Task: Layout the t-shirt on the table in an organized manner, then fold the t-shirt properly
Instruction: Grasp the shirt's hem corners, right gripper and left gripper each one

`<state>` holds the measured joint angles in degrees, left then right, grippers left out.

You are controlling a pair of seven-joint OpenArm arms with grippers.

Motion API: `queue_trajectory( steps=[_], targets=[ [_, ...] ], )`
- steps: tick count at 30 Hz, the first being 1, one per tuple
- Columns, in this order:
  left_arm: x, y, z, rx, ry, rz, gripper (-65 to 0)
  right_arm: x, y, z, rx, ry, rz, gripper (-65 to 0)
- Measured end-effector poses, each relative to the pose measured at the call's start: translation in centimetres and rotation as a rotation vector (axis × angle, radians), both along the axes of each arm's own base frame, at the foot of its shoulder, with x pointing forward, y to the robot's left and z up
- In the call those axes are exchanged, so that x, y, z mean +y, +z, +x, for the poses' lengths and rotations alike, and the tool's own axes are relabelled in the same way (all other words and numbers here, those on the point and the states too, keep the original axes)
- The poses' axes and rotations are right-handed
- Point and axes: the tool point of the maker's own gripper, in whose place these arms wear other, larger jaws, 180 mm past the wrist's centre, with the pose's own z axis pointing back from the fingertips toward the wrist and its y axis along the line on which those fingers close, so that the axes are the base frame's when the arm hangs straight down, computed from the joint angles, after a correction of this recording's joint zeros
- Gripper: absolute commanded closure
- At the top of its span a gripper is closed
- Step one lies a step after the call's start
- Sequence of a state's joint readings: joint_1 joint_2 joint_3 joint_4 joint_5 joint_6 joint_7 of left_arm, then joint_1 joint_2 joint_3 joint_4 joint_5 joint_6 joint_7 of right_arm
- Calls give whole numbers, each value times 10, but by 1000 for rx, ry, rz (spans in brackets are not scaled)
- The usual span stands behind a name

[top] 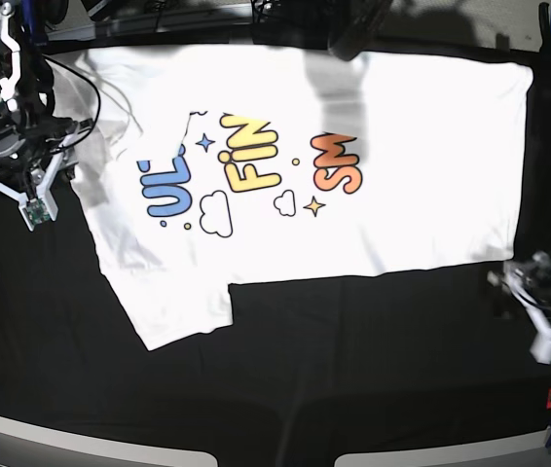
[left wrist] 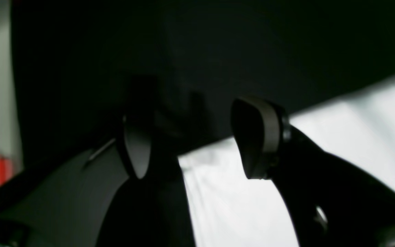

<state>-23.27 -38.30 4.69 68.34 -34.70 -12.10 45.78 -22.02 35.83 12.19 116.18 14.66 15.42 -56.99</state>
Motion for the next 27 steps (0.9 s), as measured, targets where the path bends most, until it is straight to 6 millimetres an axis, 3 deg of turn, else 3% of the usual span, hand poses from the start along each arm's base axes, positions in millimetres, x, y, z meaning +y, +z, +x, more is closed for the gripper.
queue_trajectory(
  steps=[3,5,7,12,16,24,27],
  targets=[
    [51,-23,8,83,177,-147,-369,0,0,0,0,0,0,-286],
    [69,-42,2,133,228,-216,-369,1,-1,0,1,-1,2,-286],
    [74,-63,-10,184,266,-301,-369,1,0,0,0,-1,4,-286],
    [43,-86,-31,188,215,-527,-369,1,-1,0,1,-1,5,-286],
    [26,-95,-29,212,172,-506,-369,1,-1,0,0,-1,5,-286],
    [-31,-111,-32,278,24,-530,-369,1,0,0,0,0,5,-286],
    [-29,-114,-36,298,8,-496,-369,1,0,0,-3,1,6,-286]
  ],
)
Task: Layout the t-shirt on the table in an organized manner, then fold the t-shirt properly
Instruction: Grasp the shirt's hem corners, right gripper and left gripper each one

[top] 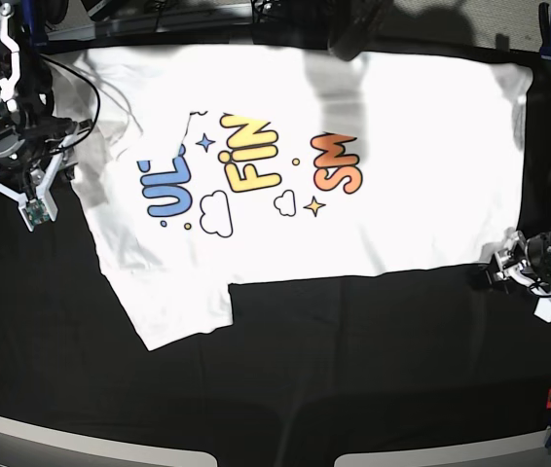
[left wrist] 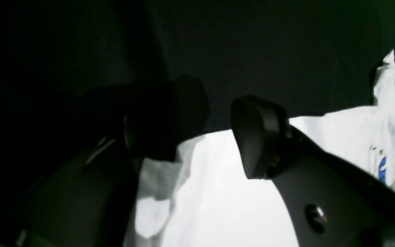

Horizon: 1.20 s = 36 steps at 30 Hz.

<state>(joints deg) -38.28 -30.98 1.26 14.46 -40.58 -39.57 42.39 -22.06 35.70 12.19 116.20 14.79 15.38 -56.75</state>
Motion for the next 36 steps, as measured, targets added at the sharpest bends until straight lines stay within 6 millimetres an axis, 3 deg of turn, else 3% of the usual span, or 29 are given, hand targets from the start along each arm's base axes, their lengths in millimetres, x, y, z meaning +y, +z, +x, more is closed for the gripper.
queue_trajectory(
  steps=[8,14,18,21,22,24,30,33,36],
  targets=[
    [12,2,-18,88,-56,17,-369,2,2,2,-16,7,6,-286],
    [-3,11,-35,165,-92,-117,-369,2,1,2,-15,7,6,-286],
    [-4,13,-31,145,-77,-131,-365,2,2,2,-16,7,6,-286],
    [-5,13,-25,116,-58,-128,-289,3,3,5,-30,13,11,-286],
    [-4,12,-24,111,-55,-124,-226,4,4,6,-43,19,15,-286],
    [-3,11,-22,102,-38,-119,-12,6,7,10,-67,28,18,-286],
    [-2,11,-17,74,-10,-120,0,5,19,23,-137,14,27,-286],
    [-3,11,-17,72,-11,-121,0,-3,31,48,-206,-12,38,-286],
    [-4,12,-15,66,-9,-124,0,-27,26,76,-220,-110,73,-286]
  ],
)
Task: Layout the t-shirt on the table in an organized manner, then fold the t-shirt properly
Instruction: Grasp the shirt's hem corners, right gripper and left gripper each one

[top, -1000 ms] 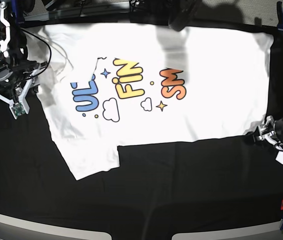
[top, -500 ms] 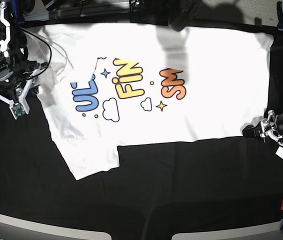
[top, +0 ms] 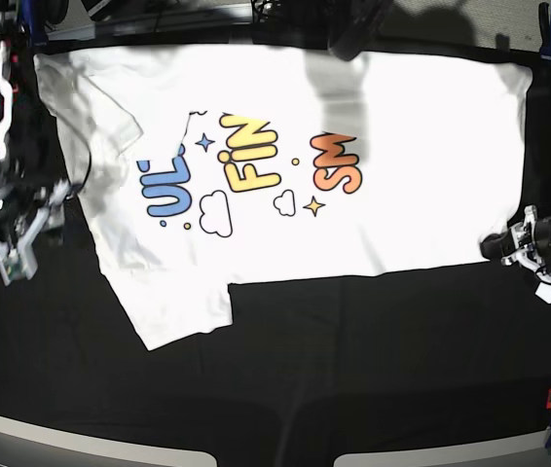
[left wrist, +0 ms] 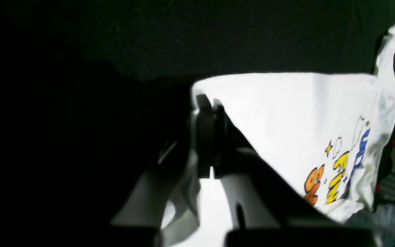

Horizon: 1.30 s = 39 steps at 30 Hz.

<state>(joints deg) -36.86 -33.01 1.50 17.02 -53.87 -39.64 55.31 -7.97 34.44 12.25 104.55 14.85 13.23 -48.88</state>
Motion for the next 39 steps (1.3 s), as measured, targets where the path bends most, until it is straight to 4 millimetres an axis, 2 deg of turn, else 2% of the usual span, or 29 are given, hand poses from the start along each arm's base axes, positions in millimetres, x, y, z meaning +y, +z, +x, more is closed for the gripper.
queue_trajectory(
  steps=[2,5,8,11,14,17,22,26,27,29,32,39],
  targets=[
    [0,0,0,0,-1,1,0,-16,-10,19,4,-75,63,-286],
    [0,0,0,-1,-2,1,0,-26,-21,50,4,-150,219,-286],
    [0,0,0,-1,-1,1,0,-20,-27,83,13,-137,345,-286],
    [0,0,0,-1,-2,1,0,-9,-44,104,65,-120,439,-286],
    [0,0,0,-1,-2,1,0,3,-73,110,158,-122,503,-286],
    [0,0,0,-2,-1,0,0,13,-95,116,172,-125,536,-286],
    [0,1,0,-2,0,-1,0,42,-115,122,144,-84,600,-286],
    [0,1,1,-3,0,-1,0,64,-125,123,162,-43,566,-285],
    [0,1,1,-3,0,-1,0,71,-126,125,157,-36,574,-274],
    [0,1,1,-3,0,-1,0,82,-128,127,159,-23,582,-199],
    [0,0,0,0,-2,-1,0,92,-130,126,165,-13,595,0],
    [2,2,5,-24,17,3,0,86,-126,128,171,-16,587,0]
  ],
)
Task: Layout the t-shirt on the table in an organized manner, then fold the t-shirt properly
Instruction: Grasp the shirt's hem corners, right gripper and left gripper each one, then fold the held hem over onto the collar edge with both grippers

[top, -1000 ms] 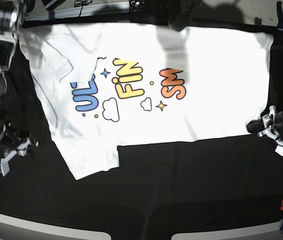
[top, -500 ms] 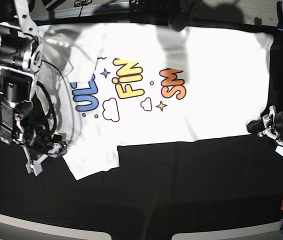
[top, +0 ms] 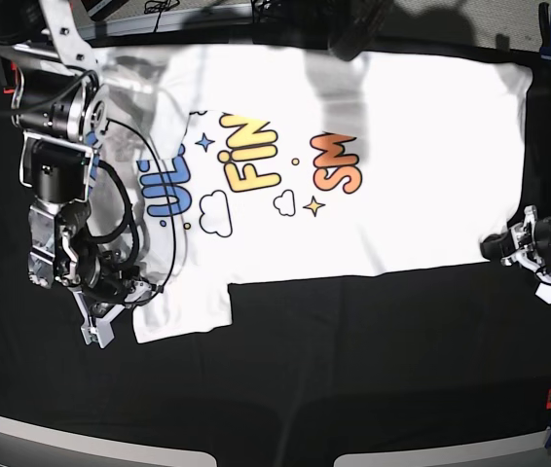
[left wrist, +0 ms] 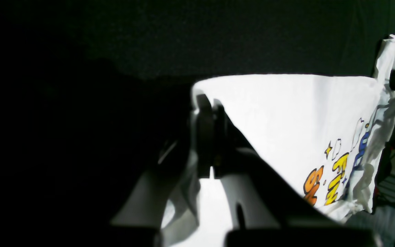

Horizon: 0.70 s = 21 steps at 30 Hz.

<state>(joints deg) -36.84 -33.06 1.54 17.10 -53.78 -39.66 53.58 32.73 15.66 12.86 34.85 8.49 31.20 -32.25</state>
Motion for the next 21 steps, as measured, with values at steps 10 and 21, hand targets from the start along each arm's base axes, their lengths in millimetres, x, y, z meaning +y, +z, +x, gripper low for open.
queue_trajectory(
  steps=[10,21],
  targets=[
    [3,18,24,-102,32,13,0,-46,36,19,-29,-26,-81,0],
    [-15,73,56,-263,-110,81,0,-35,87,54,-141,26,-51,0]
  ],
)
